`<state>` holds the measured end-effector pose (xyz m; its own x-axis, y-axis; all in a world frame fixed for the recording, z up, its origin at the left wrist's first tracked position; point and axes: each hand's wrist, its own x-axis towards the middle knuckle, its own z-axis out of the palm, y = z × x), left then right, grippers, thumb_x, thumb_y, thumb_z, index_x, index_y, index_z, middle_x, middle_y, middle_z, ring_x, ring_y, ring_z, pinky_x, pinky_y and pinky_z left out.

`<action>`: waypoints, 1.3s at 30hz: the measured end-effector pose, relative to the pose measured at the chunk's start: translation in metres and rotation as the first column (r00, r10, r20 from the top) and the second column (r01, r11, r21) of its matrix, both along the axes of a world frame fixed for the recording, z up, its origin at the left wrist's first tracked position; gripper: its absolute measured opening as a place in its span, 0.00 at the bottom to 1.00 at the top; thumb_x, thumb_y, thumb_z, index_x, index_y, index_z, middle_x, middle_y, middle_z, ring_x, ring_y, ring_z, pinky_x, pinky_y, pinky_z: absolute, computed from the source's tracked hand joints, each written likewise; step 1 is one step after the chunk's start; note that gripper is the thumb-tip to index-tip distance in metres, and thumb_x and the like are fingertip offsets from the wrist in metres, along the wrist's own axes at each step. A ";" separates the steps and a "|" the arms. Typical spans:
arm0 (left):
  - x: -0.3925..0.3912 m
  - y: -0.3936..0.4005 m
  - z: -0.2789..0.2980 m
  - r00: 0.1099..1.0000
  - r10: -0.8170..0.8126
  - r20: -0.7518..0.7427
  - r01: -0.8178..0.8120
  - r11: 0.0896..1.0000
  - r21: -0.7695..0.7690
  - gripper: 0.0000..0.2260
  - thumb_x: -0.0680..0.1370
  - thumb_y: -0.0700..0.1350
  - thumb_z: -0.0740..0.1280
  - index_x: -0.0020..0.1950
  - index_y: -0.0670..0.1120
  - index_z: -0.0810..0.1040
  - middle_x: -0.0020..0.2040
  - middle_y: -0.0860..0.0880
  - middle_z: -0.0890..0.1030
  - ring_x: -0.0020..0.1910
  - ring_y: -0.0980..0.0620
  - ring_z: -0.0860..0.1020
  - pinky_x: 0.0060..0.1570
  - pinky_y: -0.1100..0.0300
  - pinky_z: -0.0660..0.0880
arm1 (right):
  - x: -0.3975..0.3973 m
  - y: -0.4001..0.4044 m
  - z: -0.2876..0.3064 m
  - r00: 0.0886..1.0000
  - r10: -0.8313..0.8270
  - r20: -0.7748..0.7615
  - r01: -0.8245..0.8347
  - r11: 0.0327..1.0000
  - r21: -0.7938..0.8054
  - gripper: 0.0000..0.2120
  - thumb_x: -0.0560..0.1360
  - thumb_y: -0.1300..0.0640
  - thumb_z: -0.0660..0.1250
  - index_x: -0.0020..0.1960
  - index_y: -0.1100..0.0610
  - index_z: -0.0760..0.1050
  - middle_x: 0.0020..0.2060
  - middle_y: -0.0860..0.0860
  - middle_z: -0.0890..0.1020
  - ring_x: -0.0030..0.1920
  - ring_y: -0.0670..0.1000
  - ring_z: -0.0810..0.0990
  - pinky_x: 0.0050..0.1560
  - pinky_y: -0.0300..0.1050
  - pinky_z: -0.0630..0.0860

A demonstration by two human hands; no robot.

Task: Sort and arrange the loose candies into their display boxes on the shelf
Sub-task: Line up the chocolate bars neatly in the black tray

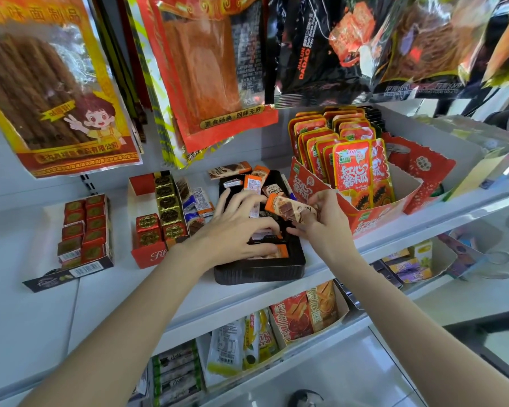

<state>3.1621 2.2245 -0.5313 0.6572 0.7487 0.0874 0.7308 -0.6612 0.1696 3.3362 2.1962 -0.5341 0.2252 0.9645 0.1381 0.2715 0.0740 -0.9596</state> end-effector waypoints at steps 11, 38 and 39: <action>-0.029 -0.031 0.019 0.989 0.148 -0.014 -0.149 0.986 -0.070 0.16 0.78 0.53 0.61 0.63 0.50 0.74 0.68 0.52 0.65 0.67 0.53 0.64 0.65 0.56 0.63 | 0.001 -0.009 0.014 0.887 0.104 0.451 -0.104 0.994 -0.025 0.09 0.76 0.65 0.60 0.54 0.64 0.75 0.53 0.59 0.71 0.48 0.57 0.78 0.46 0.46 0.81; -0.032 -0.040 0.033 0.705 0.433 0.562 -0.041 0.815 -0.577 0.10 0.71 0.38 0.71 0.52 0.45 0.79 0.48 0.47 0.82 0.46 0.57 0.80 0.48 0.72 0.75 | -0.001 -0.034 0.035 0.912 0.409 0.015 -0.401 0.900 -0.172 0.08 0.72 0.62 0.68 0.49 0.52 0.80 0.52 0.45 0.80 0.53 0.49 0.80 0.50 0.44 0.79; -0.033 -0.042 0.033 0.692 0.442 0.571 -0.014 0.798 -0.602 0.11 0.71 0.37 0.71 0.52 0.45 0.79 0.48 0.47 0.82 0.46 0.57 0.80 0.47 0.72 0.75 | 0.001 -0.034 0.034 0.920 0.391 -0.013 -0.388 0.908 -0.157 0.11 0.72 0.64 0.68 0.52 0.53 0.78 0.52 0.45 0.80 0.51 0.49 0.81 0.49 0.43 0.80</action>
